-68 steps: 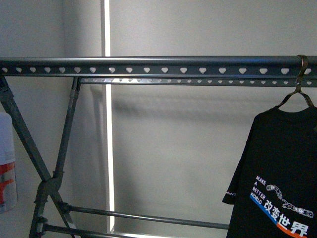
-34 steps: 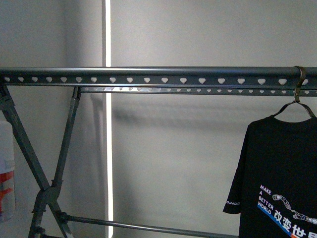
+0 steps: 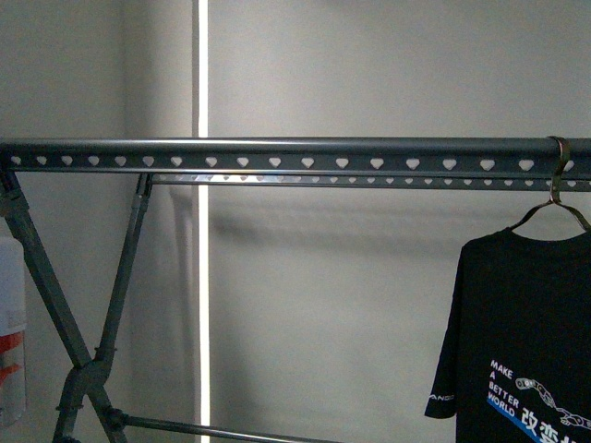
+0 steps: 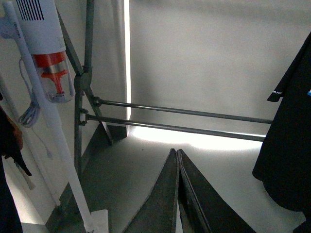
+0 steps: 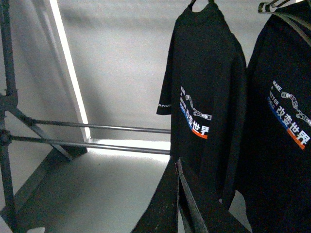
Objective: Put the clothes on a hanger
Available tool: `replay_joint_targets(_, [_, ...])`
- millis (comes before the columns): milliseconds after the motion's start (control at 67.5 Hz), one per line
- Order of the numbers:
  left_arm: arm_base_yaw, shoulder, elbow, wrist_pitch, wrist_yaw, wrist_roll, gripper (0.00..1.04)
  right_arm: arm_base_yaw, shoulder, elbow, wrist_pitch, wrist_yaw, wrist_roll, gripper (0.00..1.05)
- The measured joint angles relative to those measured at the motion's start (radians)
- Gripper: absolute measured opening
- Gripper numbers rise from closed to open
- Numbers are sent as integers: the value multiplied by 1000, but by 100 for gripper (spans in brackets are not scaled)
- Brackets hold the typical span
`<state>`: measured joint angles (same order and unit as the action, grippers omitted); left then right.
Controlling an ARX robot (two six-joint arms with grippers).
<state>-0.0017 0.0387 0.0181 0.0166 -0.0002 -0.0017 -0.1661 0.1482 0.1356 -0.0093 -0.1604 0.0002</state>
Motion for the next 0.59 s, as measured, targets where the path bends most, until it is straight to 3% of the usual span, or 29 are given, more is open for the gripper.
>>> replay_joint_targets(89, [0, -32, 0, -12, -1, 0, 4, 114, -50, -16, -9, 143, 0, 2])
replay_joint_targets(148, [0, -34, 0, -13, 0, 0, 4, 155, -61, -27, -8, 144, -2, 2])
replay_joint_targets(593, [0, -34, 0, -13, -2, 0, 4, 162, -108, -89, 0, 156, -2, 2])
